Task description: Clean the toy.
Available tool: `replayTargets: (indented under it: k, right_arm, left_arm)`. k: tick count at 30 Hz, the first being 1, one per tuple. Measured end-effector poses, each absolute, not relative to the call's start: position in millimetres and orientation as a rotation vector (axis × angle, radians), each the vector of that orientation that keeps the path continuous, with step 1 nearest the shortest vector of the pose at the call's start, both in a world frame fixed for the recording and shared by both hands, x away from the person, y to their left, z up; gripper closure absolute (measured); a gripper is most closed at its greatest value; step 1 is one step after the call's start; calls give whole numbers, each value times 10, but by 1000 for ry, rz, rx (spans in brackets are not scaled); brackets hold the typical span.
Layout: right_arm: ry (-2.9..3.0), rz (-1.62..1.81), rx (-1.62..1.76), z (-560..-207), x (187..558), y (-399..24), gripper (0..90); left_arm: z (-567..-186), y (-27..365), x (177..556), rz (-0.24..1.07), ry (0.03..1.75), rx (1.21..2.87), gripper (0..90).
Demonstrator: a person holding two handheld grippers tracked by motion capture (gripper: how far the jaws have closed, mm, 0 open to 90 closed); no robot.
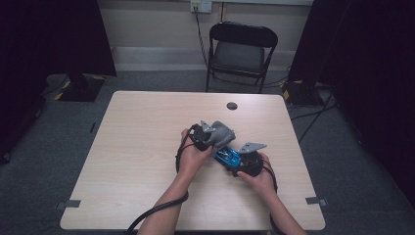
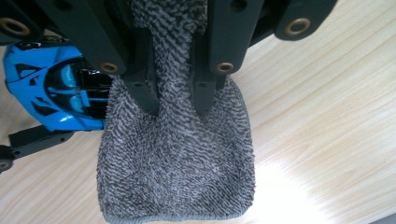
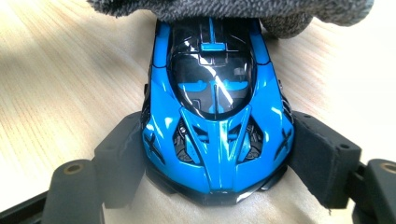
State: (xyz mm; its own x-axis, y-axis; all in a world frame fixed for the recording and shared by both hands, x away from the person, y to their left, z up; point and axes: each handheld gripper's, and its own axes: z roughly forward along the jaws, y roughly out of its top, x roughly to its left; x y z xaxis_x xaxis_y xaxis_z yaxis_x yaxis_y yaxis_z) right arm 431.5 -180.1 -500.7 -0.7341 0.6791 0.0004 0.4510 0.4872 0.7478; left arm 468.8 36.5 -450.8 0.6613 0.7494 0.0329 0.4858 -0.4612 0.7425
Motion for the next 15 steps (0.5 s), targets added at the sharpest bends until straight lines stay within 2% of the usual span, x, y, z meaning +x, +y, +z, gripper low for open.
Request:
replayTargets:
  k: [15]
  right_arm:
    - [2441,1098,956,-5007,4315,-1801,248]
  left_arm:
    - [-4515,506,4739,486,1000,2126,759]
